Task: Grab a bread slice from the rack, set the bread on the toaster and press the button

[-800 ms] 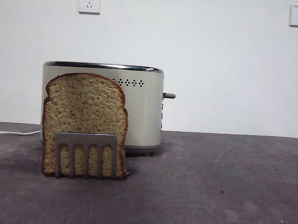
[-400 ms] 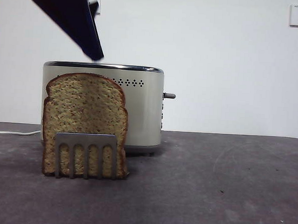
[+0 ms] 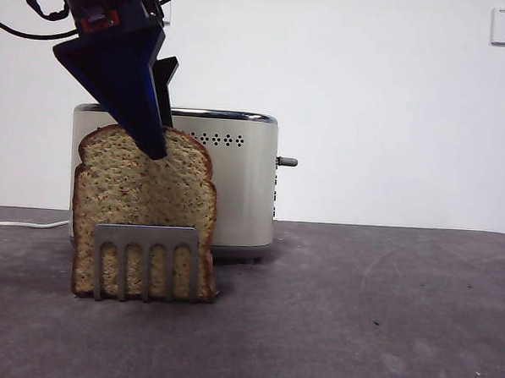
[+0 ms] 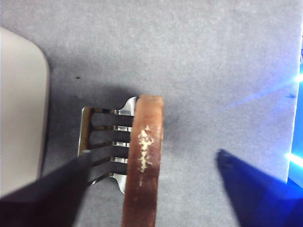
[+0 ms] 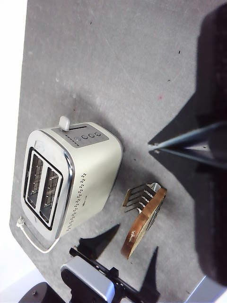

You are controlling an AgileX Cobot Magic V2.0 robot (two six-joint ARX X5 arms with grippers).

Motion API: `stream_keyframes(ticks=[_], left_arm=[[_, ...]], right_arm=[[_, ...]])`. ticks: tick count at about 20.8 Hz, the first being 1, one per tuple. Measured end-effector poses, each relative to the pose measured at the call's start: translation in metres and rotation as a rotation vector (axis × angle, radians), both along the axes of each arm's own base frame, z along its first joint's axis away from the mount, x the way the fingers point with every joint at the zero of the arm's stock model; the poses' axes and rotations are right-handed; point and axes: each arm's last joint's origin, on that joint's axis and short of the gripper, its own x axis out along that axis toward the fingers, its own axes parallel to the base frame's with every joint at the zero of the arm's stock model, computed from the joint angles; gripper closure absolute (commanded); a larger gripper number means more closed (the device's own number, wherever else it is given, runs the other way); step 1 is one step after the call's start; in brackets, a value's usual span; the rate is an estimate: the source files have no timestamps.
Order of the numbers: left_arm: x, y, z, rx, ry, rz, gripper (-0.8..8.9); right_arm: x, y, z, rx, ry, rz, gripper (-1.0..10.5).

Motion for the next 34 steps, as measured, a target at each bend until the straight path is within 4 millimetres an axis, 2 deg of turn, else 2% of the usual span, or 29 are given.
stream_keyframes(ticks=[4,11,14,19,26,29,34], left_arm=[[0.0,0.0,0.0,0.003,0.004,0.0,8.25],[-0.001,0.001,0.0,0.002,0.002,0.0,8.22],[-0.002,0.002,0.008,-0.002,-0.008,0.001,8.22],[-0.008,0.006,0.059,-0.049,-0.085,0.005,8.22],[-0.012,0.017,0.151,-0.091,-0.409,0.066,8.23],[-0.009,0.022,0.169,-0.092,-0.524,0.053,8.23],[0.01,0.034,0.169,-0.041,-0.606,0.042,8.23]], right_arm=[[0.0,0.0,0.0,0.0,0.0,0.0,9.6],[0.0,0.0,0.0,0.0,0.0,0.0,9.6],[0.003,0.0,-0.001,-0.001,0.01,0.0,9.6],[0.008,0.001,-0.003,-0.003,0.03,0.0,9.6],[0.011,0.001,-0.004,-0.005,0.04,0.0,9.6],[0.012,0.001,-0.005,-0.006,0.052,0.0,9.6],[0.015,0.002,-0.007,-0.007,0.064,0.0,9.6]])
